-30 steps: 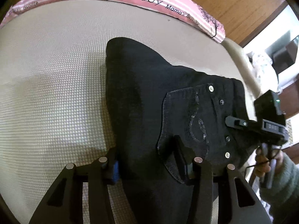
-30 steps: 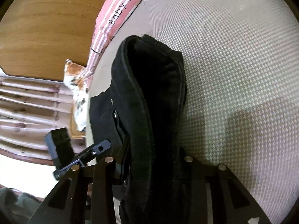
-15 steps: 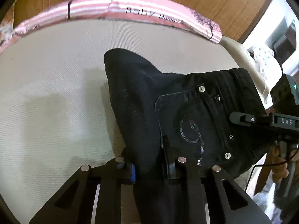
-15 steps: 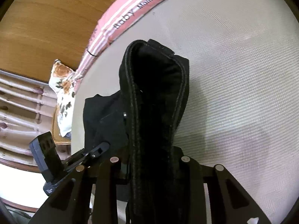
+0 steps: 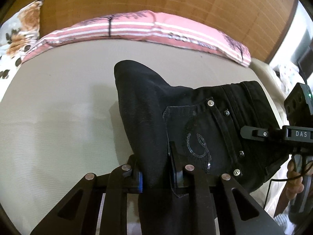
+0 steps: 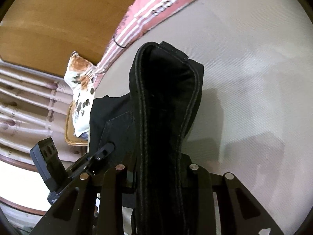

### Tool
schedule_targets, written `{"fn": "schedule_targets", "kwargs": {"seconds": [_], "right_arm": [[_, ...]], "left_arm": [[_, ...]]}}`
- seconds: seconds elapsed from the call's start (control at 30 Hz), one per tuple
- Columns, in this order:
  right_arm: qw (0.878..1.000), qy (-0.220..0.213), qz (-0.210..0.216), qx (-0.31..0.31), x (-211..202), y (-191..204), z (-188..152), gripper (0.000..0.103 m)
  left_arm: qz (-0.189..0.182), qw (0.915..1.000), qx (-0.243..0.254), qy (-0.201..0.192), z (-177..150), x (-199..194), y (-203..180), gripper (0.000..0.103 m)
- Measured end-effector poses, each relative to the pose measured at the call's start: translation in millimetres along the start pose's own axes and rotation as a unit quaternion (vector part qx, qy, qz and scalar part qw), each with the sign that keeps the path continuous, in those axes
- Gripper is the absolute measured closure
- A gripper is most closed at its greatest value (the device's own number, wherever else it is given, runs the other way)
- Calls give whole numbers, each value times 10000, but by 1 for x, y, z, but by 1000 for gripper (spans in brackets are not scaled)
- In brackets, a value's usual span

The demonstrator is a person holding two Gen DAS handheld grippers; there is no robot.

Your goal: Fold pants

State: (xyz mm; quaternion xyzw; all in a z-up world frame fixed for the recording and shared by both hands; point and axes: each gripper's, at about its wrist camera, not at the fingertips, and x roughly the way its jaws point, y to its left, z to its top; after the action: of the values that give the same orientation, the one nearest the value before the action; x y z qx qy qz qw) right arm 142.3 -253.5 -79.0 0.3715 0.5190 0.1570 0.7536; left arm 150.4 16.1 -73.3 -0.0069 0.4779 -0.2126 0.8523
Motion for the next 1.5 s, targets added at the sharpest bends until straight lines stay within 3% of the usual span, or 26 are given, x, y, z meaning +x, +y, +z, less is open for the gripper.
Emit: {"fn": "schedule_targets", "kwargs": {"seconds": [0.27, 0.7, 0.8, 0.87, 0.97, 1.03, 1.17, 1.33, 1.5], "right_arm": [[9998, 13, 9, -183, 23, 16, 36, 77], [9999, -128, 21, -93, 45, 9, 77, 77], [9994, -188, -214, -173, 52, 3, 79, 76], [9973, -198, -651, -293, 60, -1, 79, 73], [9899, -272, -1215, -683, 71, -3, 72, 58], [9864, -398, -1345, -853, 71, -1, 68, 56], [9851, -454, -1399, -892, 67, -2, 65, 51], [9778, -593, -1676, -1106, 53, 4, 47, 47], [9807, -655, -1572, -960, 37, -4, 29, 46]], "left_arm": [[113, 9998, -82, -142, 33, 11, 21, 82], [298, 9992, 157, -196, 79, 43, 33, 82], [347, 9990, 249, -151, 81, 58, 34, 82], [470, 9985, 271, -47, 78, 71, 35, 70], [857, 9957, 346, -13, 67, 93, 39, 49], [954, 9942, 453, -218, 62, 90, 38, 46], [1220, 9900, 664, -248, 58, 87, 31, 42], [1332, 9889, 620, -238, 48, 76, 28, 41], [1376, 9890, 479, -275, 28, 63, 27, 38]]}}
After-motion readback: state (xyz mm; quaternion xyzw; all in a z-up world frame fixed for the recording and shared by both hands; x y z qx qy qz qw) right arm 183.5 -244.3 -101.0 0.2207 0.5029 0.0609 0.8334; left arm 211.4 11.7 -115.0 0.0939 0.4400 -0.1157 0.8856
